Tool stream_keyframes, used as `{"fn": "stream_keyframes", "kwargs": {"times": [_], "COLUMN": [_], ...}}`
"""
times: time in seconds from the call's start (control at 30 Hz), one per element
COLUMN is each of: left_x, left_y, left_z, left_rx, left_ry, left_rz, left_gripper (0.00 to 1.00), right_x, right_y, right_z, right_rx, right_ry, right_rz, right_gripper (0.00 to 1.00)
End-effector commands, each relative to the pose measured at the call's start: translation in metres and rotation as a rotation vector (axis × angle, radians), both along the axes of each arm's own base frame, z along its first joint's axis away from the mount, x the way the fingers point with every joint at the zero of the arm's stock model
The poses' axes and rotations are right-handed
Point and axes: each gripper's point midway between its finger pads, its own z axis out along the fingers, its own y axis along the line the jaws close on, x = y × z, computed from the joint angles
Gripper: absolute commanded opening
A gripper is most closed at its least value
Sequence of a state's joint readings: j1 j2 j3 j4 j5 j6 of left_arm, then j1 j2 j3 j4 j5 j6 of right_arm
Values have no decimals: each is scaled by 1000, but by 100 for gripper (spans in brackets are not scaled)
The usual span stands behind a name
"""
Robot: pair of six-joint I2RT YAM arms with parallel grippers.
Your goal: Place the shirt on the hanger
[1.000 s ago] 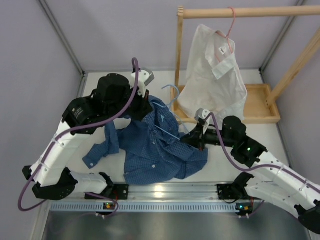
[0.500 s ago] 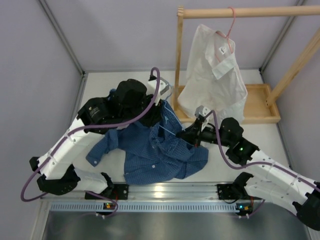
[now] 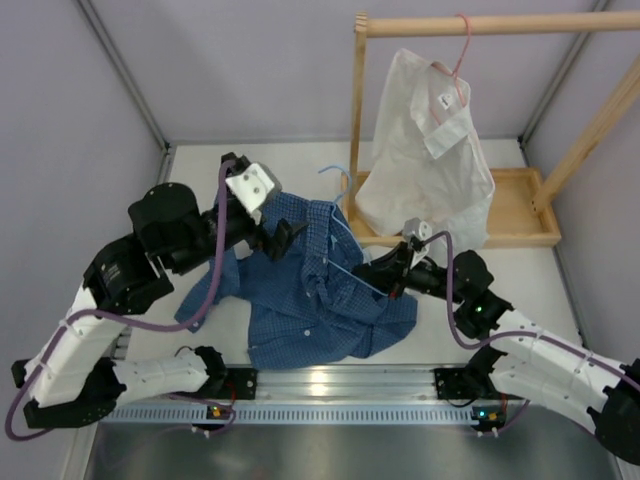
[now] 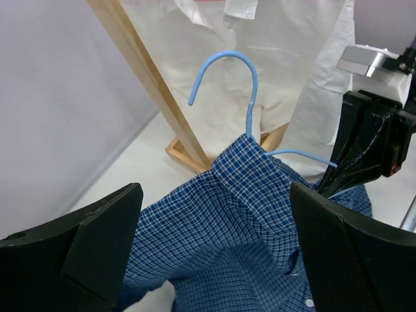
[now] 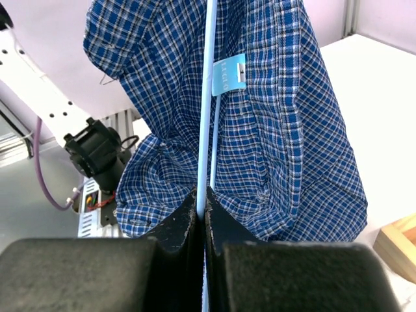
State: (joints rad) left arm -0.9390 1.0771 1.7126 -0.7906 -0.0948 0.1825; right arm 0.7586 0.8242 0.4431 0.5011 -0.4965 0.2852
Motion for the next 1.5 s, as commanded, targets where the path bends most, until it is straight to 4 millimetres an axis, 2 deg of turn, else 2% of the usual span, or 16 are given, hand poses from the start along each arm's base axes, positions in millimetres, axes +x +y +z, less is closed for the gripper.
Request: {"fn": "stream_keyframes", "kwargs": {"times": [0.0,0.07,0.1,0.2,0.23,0.27,0.3,0.33,0.4,0.43,0.57,0.67,0.87,1.03,1.33,1.47], "left_x": [3,-10,-23,-19,-16,-12,-8,5,9,-4,-23,-27,-36,-15,-34,-40], "left_y": [-14,-28,-37,-46,-51,-51,-48,-47,-40,-40,-37,-40,-47,-53,-55,-54], "left_z": [30,16,14,3,11,10,-2,10,5,4,7,-2,-16,-37,-50,-49], "left_rx": [-3,94,101,161,159,163,190,168,159,143,83,67,13,36,6,-5], "left_ry": [-316,-353,-366,-329,-318,-278,-191,-158,-78,-80,-55,5,127,215,255,252], "left_rz": [-106,-248,-351,-398,-436,-445,-458,-477,-481,-544,-657,-707,-820,-753,-874,-907], "left_gripper": [98,98,98,98,98,98,98,95,94,94,93,89,88,79,69,54], "right_x": [-18,-23,-25,-32,-34,-37,-38,-40,-42,-43,-46,-46,-50,-53,-57,-57], "right_y": [-3,-5,-6,-11,-13,-13,-14,-15,-17,-18,-18,-18,-17,-18,-15,-15], "right_z": [56,56,55,55,56,53,53,52,52,54,52,54,51,59,71,71], "right_rx": [167,164,162,168,171,165,168,169,171,176,142,135,101,108,110,103], "right_ry": [-160,-172,-173,-189,-197,-205,-209,-210,-220,-224,-235,-244,-255,-273,-295,-294], "right_rz": [52,67,70,79,80,93,94,94,96,98,109,113,136,153,187,190], "right_gripper": [0,0,0,0,0,0,0,0,0,0,0,0,0,0,0,0]}}
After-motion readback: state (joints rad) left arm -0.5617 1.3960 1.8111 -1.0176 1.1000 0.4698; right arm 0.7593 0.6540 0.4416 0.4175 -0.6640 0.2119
